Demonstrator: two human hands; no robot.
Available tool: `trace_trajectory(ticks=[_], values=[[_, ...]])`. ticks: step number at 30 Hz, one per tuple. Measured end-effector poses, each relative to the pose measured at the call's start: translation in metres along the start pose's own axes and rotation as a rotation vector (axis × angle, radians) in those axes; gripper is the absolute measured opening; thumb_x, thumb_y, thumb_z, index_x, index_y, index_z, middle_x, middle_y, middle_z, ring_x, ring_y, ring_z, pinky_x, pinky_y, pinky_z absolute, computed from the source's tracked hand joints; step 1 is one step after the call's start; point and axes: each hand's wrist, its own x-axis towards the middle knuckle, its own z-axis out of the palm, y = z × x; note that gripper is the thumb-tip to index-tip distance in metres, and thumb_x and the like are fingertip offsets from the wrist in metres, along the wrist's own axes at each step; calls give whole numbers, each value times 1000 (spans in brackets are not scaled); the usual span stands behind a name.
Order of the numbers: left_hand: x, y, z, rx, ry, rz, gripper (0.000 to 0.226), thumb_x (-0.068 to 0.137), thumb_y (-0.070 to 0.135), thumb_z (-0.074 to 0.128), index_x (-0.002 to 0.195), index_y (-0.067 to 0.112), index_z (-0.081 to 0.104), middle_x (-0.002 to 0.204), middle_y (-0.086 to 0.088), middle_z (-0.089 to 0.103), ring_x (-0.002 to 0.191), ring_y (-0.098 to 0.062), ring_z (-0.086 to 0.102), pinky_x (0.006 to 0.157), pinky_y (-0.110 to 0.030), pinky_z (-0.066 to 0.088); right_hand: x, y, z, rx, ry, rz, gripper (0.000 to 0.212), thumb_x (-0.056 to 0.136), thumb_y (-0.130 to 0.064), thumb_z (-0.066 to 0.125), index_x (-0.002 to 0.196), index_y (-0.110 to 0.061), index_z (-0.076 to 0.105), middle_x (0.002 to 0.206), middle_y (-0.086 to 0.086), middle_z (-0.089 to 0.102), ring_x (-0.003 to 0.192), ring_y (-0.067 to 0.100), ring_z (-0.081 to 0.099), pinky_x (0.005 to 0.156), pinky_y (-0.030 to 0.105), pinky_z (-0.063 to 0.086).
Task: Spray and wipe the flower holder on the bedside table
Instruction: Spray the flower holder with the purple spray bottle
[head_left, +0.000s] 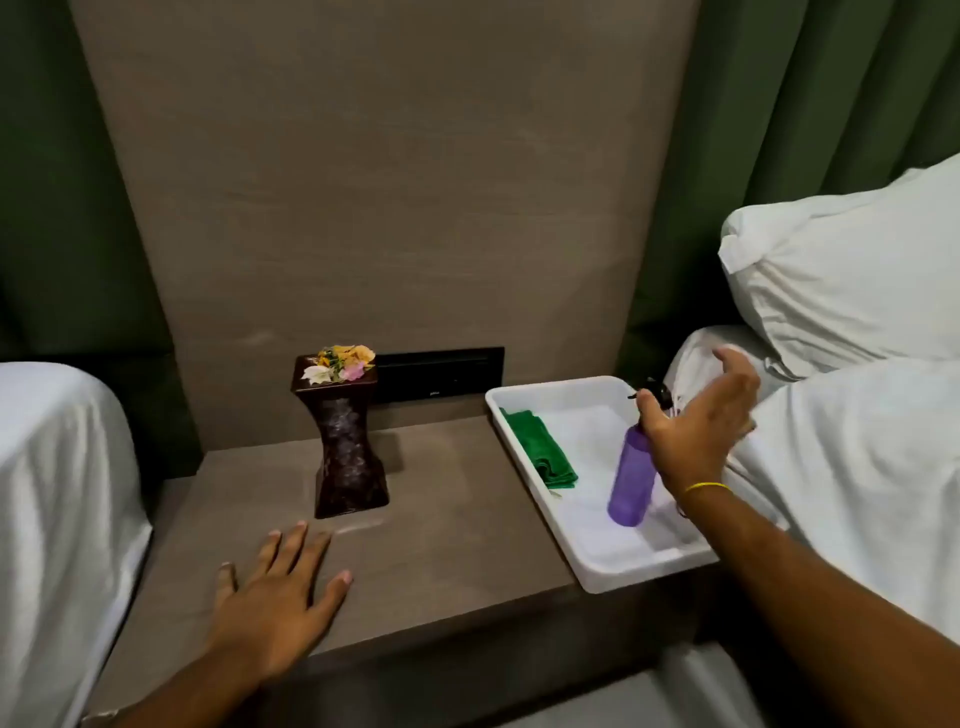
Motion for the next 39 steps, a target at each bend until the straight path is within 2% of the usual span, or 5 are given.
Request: trace_trajectory(ticks=[7, 11, 21, 25, 39], values=[[2, 5, -3, 29, 8, 1, 82, 98, 81, 14, 168, 41, -1, 179, 4, -12, 165, -24, -9, 127, -67, 2, -10, 38, 11, 285, -634, 297, 58, 79, -20, 87, 122, -43, 56, 109, 3, 73, 99, 33, 73, 98, 57, 57], [1, 2, 1, 30, 53, 5, 81, 98, 80, 13, 168, 41, 0, 180, 4, -9, 165, -23, -8, 127, -66, 1, -7, 16, 28, 240, -645, 147, 51, 77, -20, 76, 121, -41, 61, 88, 4, 69, 74, 22, 68, 84, 56, 61], [-6, 7, 0, 94, 62, -38, 89, 90, 85, 2, 168, 41, 1, 180, 5, -7, 165, -23, -7, 128, -65, -2, -57, -109, 55, -9, -893, -194, 56, 70, -32, 72, 125, -30, 62, 108, 3, 75, 104, 29, 69, 89, 35, 55], [-8, 5, 1, 92, 82, -27, 118, 64, 91, -22, 168, 41, 3, 180, 5, -5, 165, -22, -7, 127, -65, -1, -90, -142, 77, -14, -1003, -299, 43, 68, -35, 69, 110, -28, 63, 86, -2, 70, 90, 31, 68, 74, 32, 53], [-7, 5, 3, 79, 92, -10, 82, 97, 80, 14, 168, 40, 5, 180, 2, -2, 165, -25, -5, 127, -65, -2, -128, -151, 89, 79, -975, -416, 27, 70, -33, 63, 97, -30, 62, 65, -13, 56, 71, 21, 60, 65, 29, 45]])
